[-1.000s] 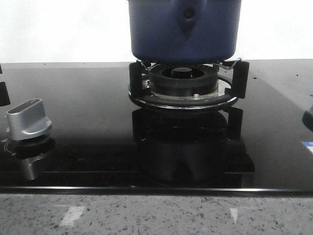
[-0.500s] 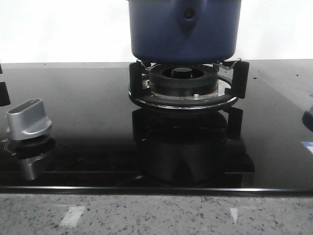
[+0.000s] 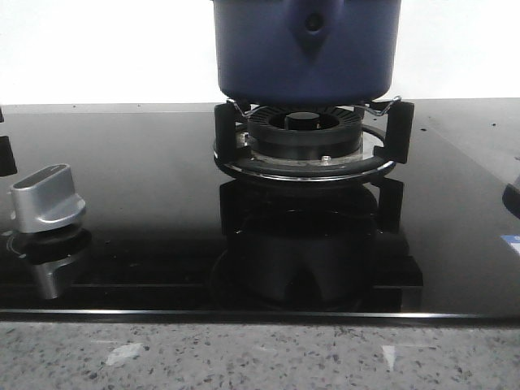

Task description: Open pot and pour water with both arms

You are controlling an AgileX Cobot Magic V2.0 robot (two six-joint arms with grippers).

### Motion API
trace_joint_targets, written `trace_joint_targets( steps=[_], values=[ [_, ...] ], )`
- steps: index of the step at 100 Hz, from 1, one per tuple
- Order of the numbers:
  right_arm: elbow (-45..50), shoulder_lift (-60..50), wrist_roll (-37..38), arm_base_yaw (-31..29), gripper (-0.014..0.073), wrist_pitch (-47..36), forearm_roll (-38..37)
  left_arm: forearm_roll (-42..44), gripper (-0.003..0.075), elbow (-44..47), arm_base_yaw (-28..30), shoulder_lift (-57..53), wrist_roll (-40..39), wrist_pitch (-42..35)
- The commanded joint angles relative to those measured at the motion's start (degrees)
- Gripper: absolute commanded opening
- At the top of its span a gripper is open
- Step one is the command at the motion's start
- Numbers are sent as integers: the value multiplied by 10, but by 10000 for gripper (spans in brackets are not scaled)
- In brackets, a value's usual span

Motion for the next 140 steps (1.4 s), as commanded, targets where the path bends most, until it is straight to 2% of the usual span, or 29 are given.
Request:
trace_joint_targets(
  steps=[1, 29, 140],
  values=[
    [-19, -14, -5, 0, 371, -26, 7, -56, 218, -20, -13, -28, 16, 9],
    [-19, -14, -5, 0, 371, -27, 7, -82, 218, -20, -21, -28, 75, -4],
    [-19, -14, -5, 0, 371, -28, 7, -80, 218, -20, -23, -15, 74, 7]
  ],
)
